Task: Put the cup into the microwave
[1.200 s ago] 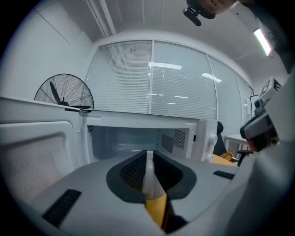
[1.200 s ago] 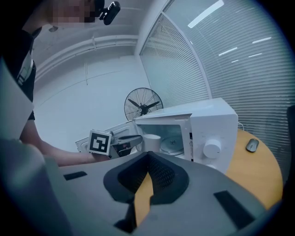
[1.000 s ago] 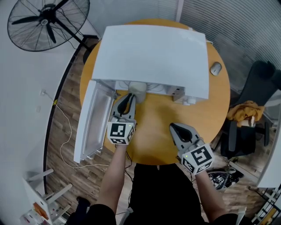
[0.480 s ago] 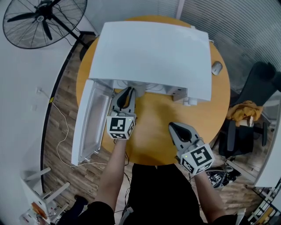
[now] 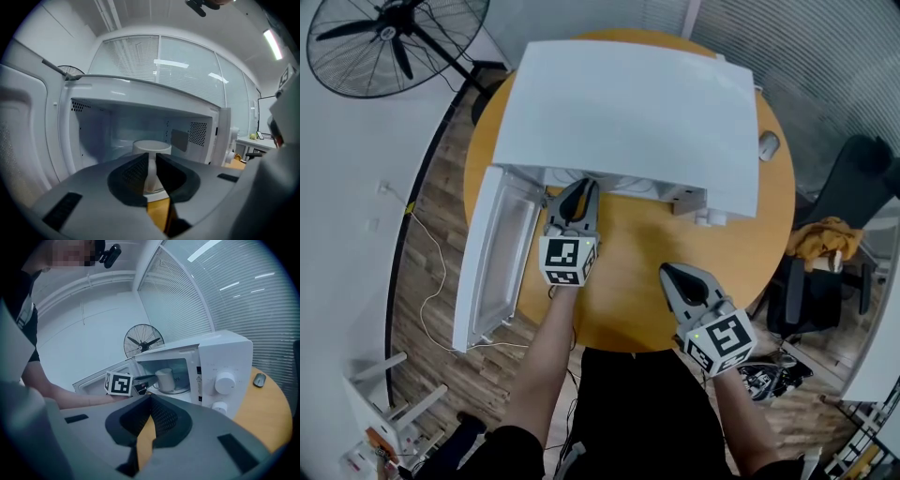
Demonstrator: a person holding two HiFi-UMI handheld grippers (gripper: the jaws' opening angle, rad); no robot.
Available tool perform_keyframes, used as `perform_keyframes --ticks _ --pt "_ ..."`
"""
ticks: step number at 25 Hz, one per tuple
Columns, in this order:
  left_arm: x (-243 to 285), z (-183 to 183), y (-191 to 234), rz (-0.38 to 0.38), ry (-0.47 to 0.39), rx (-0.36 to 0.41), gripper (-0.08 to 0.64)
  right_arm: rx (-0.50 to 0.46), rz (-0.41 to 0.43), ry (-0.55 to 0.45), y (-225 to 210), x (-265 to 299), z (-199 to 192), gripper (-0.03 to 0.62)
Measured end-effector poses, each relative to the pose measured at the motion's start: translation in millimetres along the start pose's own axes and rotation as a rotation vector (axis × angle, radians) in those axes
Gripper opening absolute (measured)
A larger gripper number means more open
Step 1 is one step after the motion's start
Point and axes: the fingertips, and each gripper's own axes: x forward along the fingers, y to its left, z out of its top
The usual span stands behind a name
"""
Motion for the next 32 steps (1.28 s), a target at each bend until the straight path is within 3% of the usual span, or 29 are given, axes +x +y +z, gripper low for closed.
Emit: perform_keyframes --ticks 32 --pt "61.5 3.4 9.6 0.018 0.029 0.061 0.046 0.076 -0.082 -0.007 -16.9 -8.9 -11.7 0.011"
